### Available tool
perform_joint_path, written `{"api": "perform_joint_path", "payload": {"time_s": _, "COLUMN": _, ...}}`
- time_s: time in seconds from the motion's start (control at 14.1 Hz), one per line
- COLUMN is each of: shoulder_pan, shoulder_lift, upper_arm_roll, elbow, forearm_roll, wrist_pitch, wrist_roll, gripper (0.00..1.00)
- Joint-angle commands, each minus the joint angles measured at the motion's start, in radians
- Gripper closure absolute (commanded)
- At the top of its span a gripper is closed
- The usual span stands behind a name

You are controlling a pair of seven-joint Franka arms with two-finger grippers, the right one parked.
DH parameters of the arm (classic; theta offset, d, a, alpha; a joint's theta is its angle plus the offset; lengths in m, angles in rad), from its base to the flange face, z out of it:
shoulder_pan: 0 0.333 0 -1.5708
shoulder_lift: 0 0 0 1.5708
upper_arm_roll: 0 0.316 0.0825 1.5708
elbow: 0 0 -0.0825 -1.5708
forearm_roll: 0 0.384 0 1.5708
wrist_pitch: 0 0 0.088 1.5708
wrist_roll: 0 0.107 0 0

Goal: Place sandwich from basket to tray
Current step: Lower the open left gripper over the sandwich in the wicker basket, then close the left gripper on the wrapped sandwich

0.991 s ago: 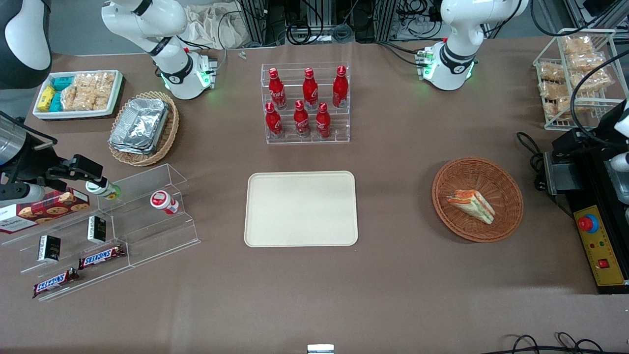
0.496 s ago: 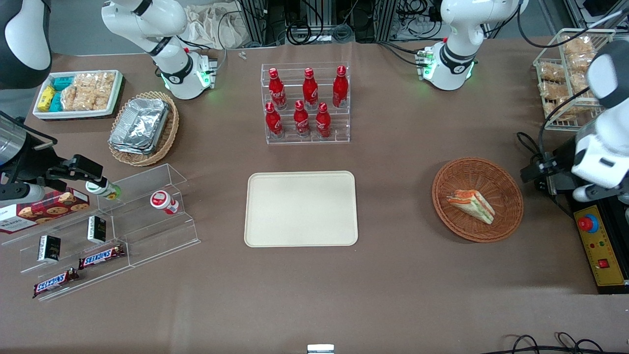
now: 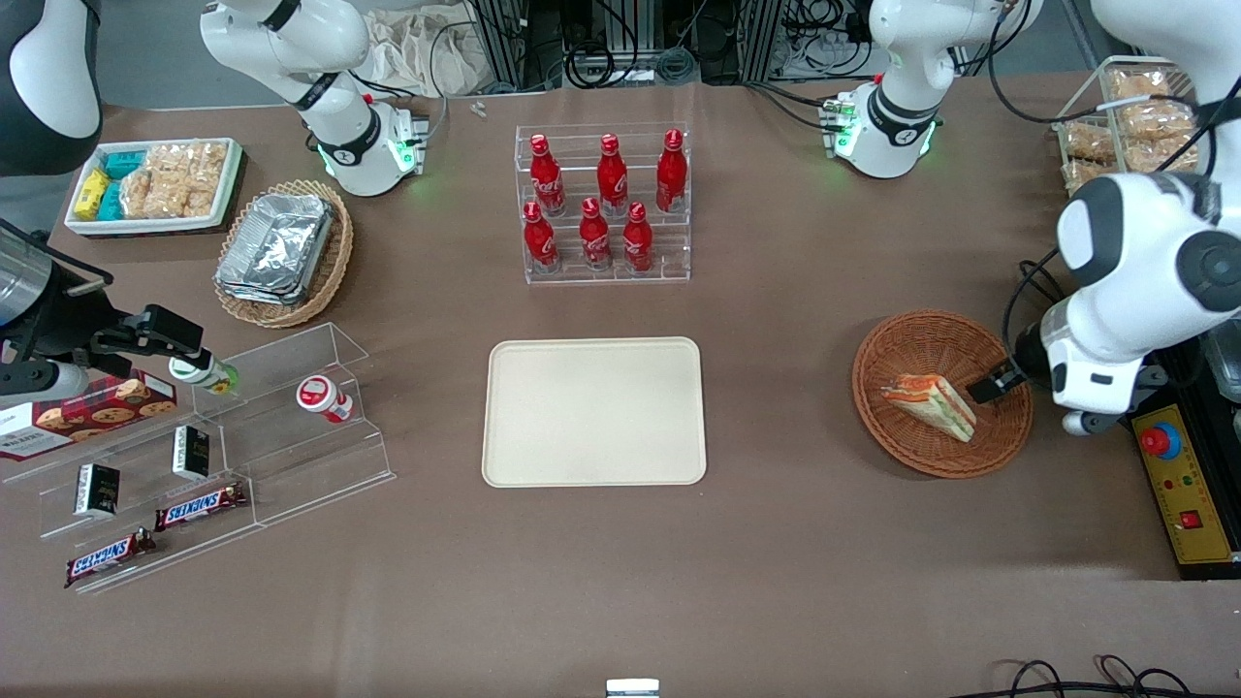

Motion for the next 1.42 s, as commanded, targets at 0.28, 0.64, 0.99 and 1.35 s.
{"api": "perform_joint_path", "payload": {"time_s": 0.28, "shoulder_pan": -0.003, "shoulder_lift": 0.082, "upper_arm_roll": -0.005, "elbow": -0.091, "forearm_roll": -0.002, "wrist_pitch": 0.2, "wrist_roll": -0.188, "gripper": 0.01}}
{"api": "perform_joint_path", "payload": {"time_s": 0.64, "shoulder_pan": -0.003, "shoulder_lift": 0.119, "upper_arm_roll": -0.029, "elbow": -0.101, "forearm_roll": -0.001, "wrist_pitch": 0.243, "wrist_roll": -0.247, "gripper": 0.02}}
{"api": "perform_joint_path", "payload": {"time_s": 0.99, "shoulder_pan": -0.001, "shoulder_lift": 0.116, "upper_arm_roll": -0.029, "elbow": -0.162, "forearm_roll": 0.006, "wrist_pitch": 0.309, "wrist_roll": -0.25, "gripper": 0.23}}
{"api": "perform_joint_path", "payload": {"time_s": 1.35, "shoulder_pan": -0.001, "shoulder_lift": 0.082, "upper_arm_roll": -0.051, "elbow": -0.141, "forearm_roll": 0.009, "wrist_pitch": 0.3, "wrist_roll": -0.352, "gripper": 0.85}}
